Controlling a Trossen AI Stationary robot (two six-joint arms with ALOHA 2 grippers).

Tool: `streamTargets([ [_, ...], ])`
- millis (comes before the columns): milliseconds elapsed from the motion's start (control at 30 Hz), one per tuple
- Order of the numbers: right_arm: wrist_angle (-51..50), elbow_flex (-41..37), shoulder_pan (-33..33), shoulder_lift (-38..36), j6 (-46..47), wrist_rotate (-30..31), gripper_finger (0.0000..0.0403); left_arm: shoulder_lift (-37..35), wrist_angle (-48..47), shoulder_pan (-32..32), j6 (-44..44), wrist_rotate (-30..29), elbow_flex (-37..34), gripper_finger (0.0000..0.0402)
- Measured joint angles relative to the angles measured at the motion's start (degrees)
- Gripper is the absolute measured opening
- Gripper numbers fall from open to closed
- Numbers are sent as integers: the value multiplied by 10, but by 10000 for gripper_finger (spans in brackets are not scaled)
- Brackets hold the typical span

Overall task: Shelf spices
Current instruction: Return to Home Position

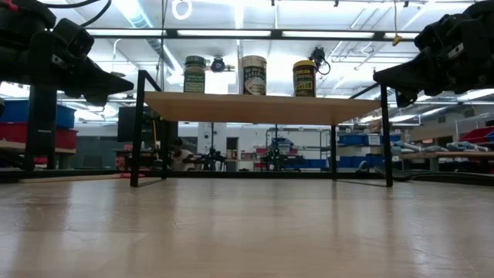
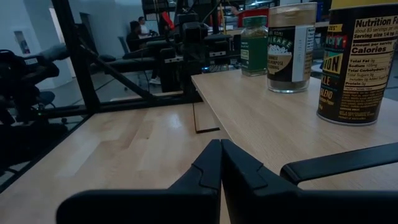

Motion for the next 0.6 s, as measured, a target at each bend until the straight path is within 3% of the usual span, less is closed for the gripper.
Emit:
streamTargets([
  [600, 0, 0, 0, 0, 0, 0, 5, 0, 0, 0, 0, 0, 0, 1],
])
